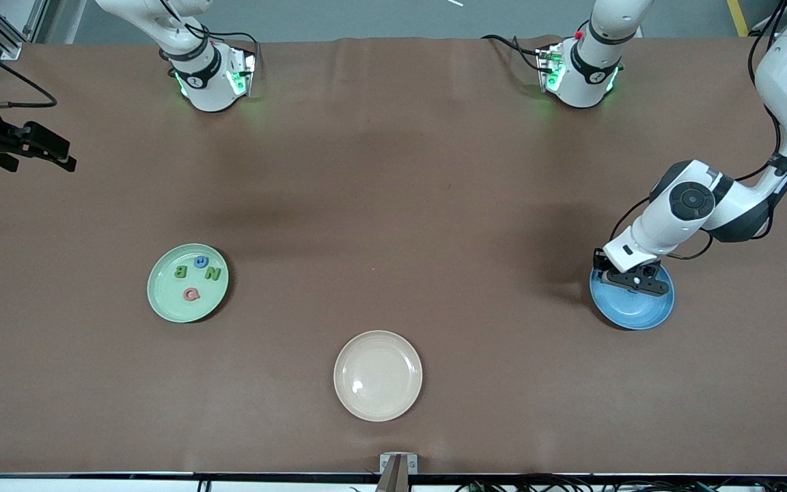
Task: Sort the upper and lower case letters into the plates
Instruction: 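Open the left gripper to drop the u on the blue plate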
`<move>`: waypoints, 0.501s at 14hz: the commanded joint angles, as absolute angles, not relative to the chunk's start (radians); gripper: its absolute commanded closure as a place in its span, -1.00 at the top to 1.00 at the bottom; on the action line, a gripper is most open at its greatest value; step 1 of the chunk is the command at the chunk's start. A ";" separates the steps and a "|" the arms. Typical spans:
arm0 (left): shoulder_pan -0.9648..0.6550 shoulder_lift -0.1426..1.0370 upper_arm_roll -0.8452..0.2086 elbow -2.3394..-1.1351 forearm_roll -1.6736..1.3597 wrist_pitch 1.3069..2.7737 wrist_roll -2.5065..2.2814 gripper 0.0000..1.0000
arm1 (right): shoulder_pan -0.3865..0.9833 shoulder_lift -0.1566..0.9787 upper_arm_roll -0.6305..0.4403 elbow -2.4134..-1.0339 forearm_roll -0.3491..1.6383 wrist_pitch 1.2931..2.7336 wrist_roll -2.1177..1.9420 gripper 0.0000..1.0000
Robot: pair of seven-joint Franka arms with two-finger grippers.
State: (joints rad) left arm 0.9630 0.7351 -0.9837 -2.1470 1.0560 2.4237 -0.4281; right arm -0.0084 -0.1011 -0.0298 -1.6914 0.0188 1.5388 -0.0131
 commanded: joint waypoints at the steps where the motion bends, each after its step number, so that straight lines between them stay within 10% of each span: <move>1: 0.975 0.715 -1.012 -2.145 1.060 2.413 -0.416 1.00 | -0.009 -0.115 -0.026 -1.704 0.015 1.536 0.002 1.00; 7: 1.069 0.704 -1.184 -2.106 0.941 2.270 -0.414 1.00 | -0.012 -0.114 -0.029 -1.703 0.015 1.534 -0.009 1.00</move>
